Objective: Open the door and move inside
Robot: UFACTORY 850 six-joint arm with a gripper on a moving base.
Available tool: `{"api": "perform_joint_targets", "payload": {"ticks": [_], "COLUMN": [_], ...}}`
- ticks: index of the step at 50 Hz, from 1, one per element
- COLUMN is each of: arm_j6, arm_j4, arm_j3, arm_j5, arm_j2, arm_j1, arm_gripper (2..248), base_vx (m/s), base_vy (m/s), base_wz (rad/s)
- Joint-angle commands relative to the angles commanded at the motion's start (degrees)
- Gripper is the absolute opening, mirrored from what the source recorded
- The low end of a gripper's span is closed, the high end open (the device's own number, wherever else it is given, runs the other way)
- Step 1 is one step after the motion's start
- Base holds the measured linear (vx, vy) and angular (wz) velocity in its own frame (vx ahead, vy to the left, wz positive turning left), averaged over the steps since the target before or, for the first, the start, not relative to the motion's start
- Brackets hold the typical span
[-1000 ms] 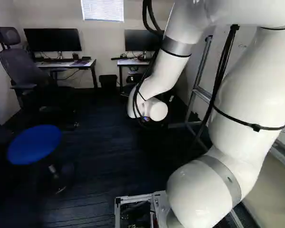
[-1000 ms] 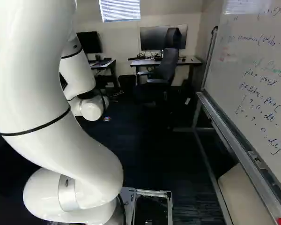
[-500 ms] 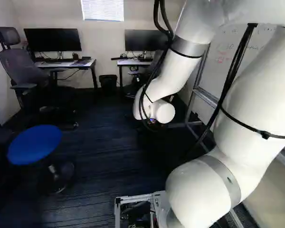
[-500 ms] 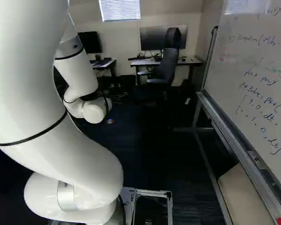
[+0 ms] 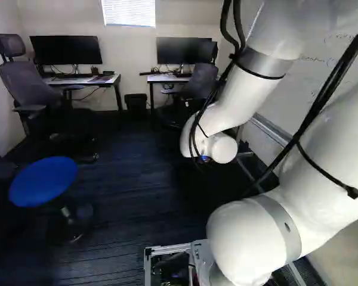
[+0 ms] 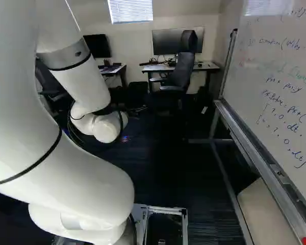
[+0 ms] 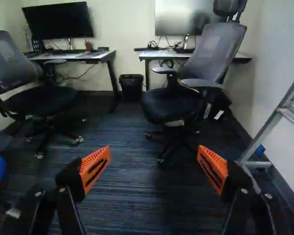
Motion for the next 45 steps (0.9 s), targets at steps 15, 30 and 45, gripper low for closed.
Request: {"api": "perform_joint_targets", "payload": {"ticks": [15, 30, 45], "arm_j6": [0.0, 0.0, 0.0], "arm_j4": [-1.2, -1.94, -2.21], "arm_j3": [3.44, 5.57, 6.34], "arm_j5": [-1.29, -2.09, -2.38], "arm_j2": [3.74, 6.06, 6.9], "arm_j1": [-3.22, -5.21, -5.93], "arm_gripper": [247, 247, 247], "base_vx": [0.0, 0.0, 0.0], "base_vy": [0.0, 0.0, 0.0], "base_wz": [0.0, 0.0, 0.0]}}
